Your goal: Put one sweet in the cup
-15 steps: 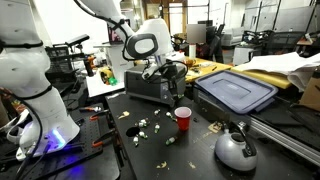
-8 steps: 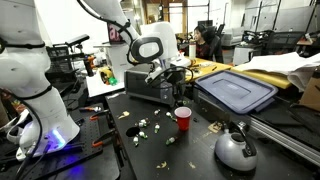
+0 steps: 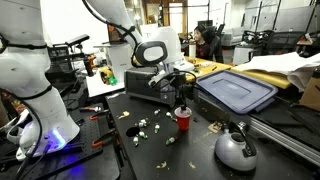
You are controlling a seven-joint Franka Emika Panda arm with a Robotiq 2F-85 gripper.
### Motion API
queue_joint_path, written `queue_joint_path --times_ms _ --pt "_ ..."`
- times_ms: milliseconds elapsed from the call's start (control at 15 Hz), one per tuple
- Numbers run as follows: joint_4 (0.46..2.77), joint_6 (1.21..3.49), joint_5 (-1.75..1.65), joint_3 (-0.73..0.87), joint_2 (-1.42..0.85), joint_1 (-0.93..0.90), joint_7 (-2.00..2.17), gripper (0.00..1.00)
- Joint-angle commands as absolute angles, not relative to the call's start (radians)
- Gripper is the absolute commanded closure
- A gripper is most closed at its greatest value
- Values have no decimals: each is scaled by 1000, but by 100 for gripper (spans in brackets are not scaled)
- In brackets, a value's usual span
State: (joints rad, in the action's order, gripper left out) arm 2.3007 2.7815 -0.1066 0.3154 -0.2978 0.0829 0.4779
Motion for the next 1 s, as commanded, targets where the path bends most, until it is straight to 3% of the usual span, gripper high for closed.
queue_joint_path --times_ms 0,333,933 --pt "2277 2763 -82 324 -311 69 498 40" --pt "2313 2767 -82 322 -271 64 480 3" --pt "2434 2712 -103 283 -115 73 341 0"
